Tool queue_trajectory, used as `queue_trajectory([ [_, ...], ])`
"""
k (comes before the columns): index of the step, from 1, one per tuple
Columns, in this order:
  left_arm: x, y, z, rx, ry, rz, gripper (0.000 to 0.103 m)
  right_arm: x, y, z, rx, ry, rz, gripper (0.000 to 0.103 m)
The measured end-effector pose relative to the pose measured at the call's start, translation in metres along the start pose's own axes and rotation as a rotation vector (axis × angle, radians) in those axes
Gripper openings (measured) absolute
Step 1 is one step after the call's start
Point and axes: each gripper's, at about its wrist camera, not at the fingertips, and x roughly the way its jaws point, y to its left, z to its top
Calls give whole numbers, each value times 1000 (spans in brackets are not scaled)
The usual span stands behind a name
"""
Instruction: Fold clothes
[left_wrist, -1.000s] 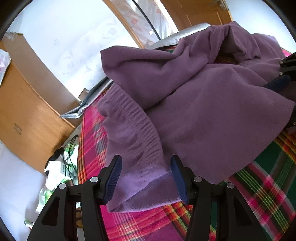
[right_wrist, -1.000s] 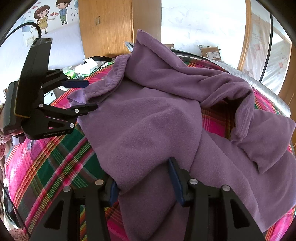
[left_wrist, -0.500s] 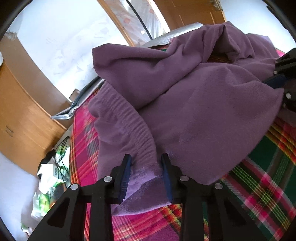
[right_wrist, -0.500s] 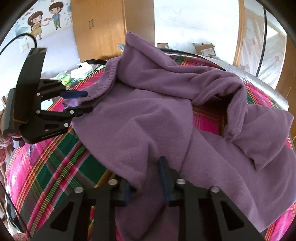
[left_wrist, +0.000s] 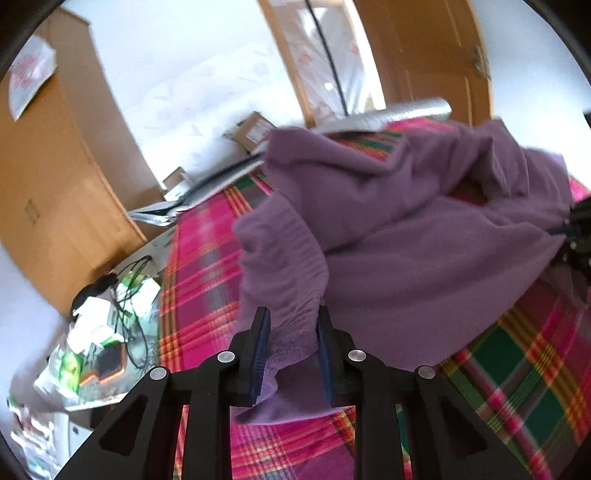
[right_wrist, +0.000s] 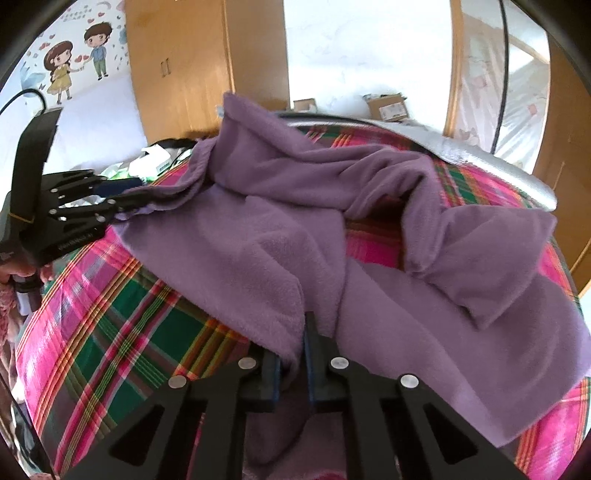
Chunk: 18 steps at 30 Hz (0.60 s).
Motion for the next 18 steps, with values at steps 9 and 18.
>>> queue_trajectory([
  [9, -28, 16, 1, -149, -41, -13, 25, -35, -20, -10, 26, -55, -50, 9],
  [18, -61, 12, -22, -262, -50, -20, 11, -74, -39, -29, 41, -98, -108, 9],
])
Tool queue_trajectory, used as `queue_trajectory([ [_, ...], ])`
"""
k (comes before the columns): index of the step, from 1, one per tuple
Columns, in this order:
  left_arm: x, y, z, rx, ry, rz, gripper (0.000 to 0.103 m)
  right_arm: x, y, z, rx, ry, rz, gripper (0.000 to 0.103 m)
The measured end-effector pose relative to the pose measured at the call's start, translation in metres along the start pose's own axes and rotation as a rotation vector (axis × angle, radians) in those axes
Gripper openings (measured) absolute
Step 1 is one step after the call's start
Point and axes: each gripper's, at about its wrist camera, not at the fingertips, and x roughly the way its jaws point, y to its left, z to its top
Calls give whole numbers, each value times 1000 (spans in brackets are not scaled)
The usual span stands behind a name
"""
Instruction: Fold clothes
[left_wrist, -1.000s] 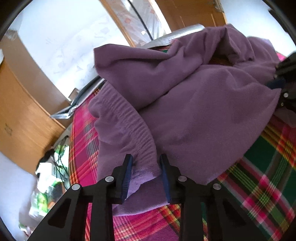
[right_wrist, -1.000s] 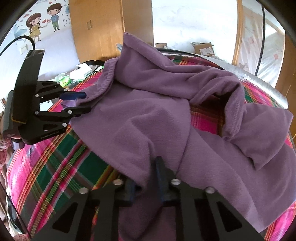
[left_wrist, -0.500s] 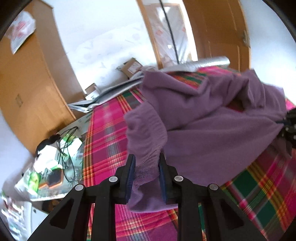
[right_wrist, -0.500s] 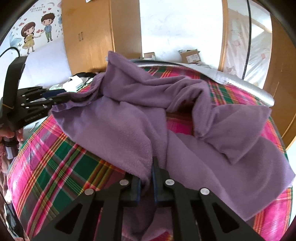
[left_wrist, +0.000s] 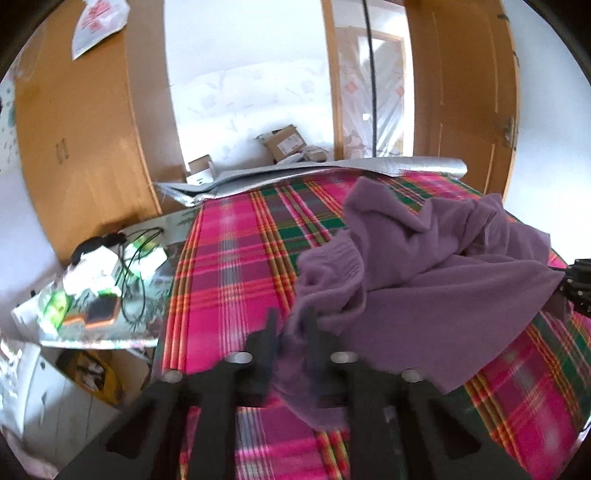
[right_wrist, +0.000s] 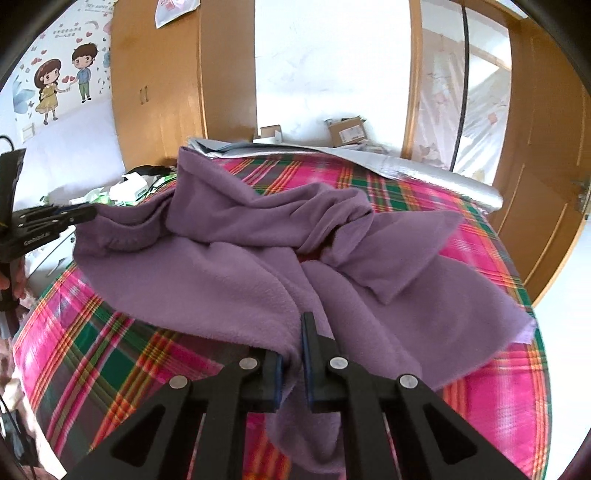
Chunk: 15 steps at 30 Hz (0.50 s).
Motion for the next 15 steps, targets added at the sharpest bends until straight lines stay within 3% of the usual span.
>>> queue_trajectory([
  [11, -28, -11, -33, -68, -15, -46, 11, -44, -8, -12, -22, -43, -33, 9],
  [15, -30, -11, -48, -81, 6, -44, 11, -36, -9, -20, -41, 10, -47, 9],
])
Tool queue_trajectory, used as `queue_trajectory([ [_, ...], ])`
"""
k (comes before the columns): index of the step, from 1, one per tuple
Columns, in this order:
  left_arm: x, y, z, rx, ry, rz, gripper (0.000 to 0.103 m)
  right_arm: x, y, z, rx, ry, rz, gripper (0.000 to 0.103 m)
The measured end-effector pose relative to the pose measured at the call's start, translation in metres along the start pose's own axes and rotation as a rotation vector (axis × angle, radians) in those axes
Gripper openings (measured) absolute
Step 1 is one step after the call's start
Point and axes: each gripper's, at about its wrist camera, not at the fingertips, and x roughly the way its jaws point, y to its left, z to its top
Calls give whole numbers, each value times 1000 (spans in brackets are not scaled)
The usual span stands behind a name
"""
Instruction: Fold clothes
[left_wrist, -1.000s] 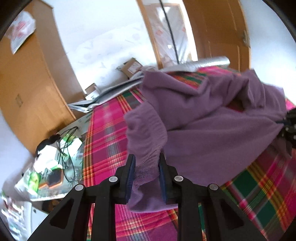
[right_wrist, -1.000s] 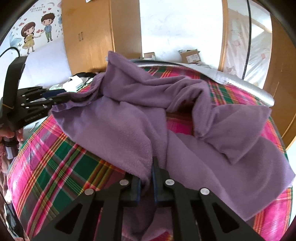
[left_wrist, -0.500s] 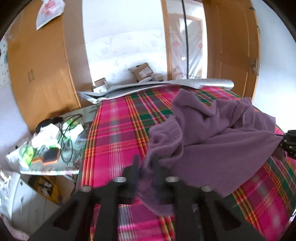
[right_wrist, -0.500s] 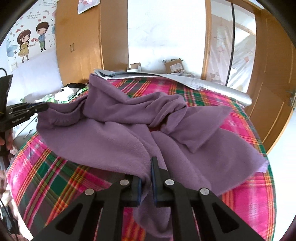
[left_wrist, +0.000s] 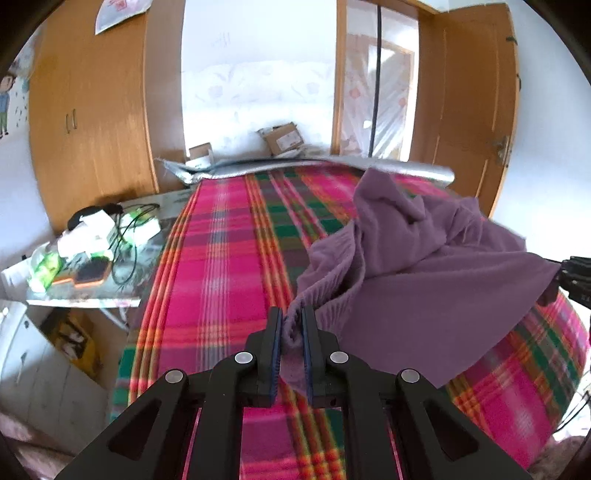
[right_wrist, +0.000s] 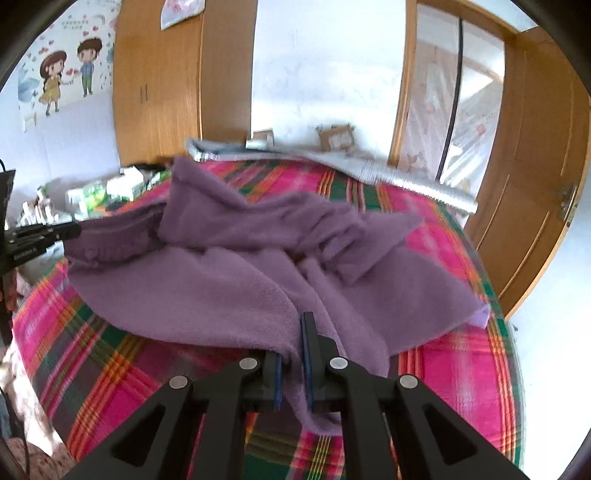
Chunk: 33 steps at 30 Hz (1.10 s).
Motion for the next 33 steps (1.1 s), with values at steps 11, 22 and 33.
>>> queue_trajectory([
  [11, -10, 18, -16, -90, 16, -60, 22, 20, 1, -3, -86, 163, 26, 14],
  [22, -11, -12, 30, 17, 16, -182, 45, -11, -1, 57, -116, 149, 209, 26],
  [33, 46, -57, 48, 200, 136, -178, 46, -19, -9, 68, -179, 239, 179, 26],
])
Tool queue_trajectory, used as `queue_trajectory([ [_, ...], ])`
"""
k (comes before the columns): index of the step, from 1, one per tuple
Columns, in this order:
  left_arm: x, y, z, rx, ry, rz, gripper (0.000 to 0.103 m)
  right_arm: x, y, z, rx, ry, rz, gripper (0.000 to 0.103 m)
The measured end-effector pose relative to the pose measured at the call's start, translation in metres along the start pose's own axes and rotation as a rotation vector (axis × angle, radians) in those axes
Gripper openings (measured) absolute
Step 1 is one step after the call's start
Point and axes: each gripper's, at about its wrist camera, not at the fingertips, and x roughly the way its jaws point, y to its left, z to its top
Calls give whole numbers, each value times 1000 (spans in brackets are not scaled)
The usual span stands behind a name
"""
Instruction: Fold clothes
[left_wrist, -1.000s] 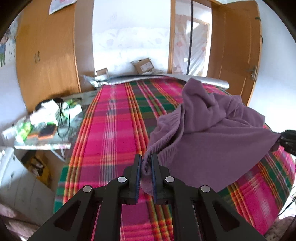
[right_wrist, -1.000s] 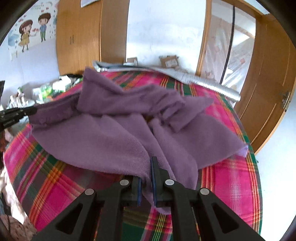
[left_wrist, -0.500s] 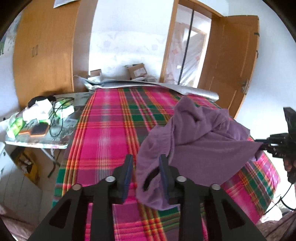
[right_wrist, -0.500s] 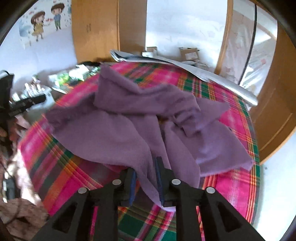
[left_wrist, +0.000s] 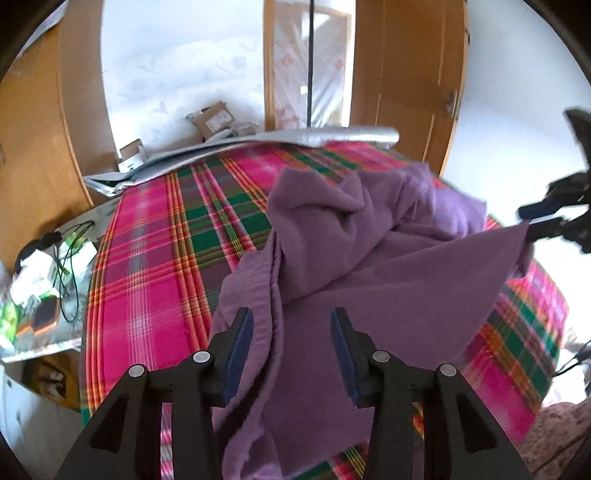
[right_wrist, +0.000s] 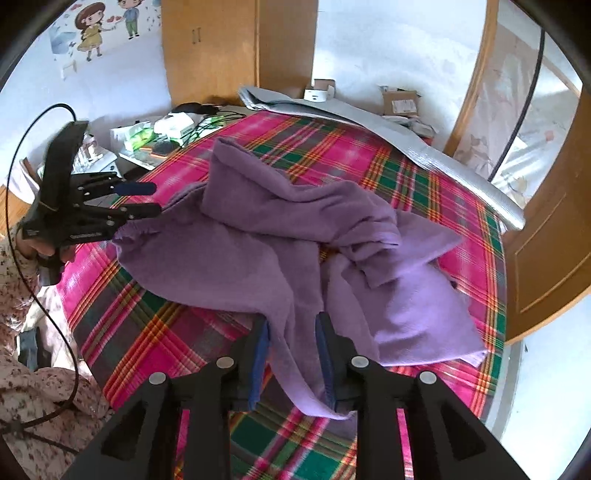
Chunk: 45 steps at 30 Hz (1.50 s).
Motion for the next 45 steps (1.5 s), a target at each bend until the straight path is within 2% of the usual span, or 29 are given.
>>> queue_trajectory([
  [4, 22, 0, 9, 32, 49, 67, 45, -8, -12, 1, 27, -9, -22, 26],
  [11, 51, 19, 11, -24, 129, 113, 45, -3, -26, 12, 64, -24, -12, 26],
  [13, 53, 25, 9, -56, 129, 89, 45, 11, -25, 21, 56, -20, 0, 26],
  [20, 53, 38, 6, -96, 115, 65, 25, 67, -8, 64, -6, -80, 94, 27],
  [23, 49, 47, 7, -135, 92, 49, 18, 84, 3, 88, -41, -133, 125, 36],
  [26, 46, 60, 5, -203, 75, -2, 18, 101, 13, 107, -79, -143, 160, 39],
  [28, 47, 65, 1, -219, 82, -4, 18, 113, 22, 118, -116, -128, 180, 41],
  [32, 50, 67, -1, -228, 91, -27, 18, 131, 40, 126, -200, -98, 149, 42],
  [36, 54, 69, 2, -228, 92, -52, 18, 146, 41, 128, -193, -44, 166, 42],
  [38, 55, 72, 2, -237, 92, -63, 18, 152, 36, 130, -164, -34, 187, 32],
  [40, 55, 77, 2, -262, 89, -81, 18, 153, 32, 131, -152, -39, 194, 13],
  [42, 55, 83, 0, -296, 82, -105, 18, 150, 30, 133, -153, -53, 184, 5],
  [45, 52, 85, -2, -310, 71, -102, 18, 141, 19, 143, -114, -106, 151, 5],
])
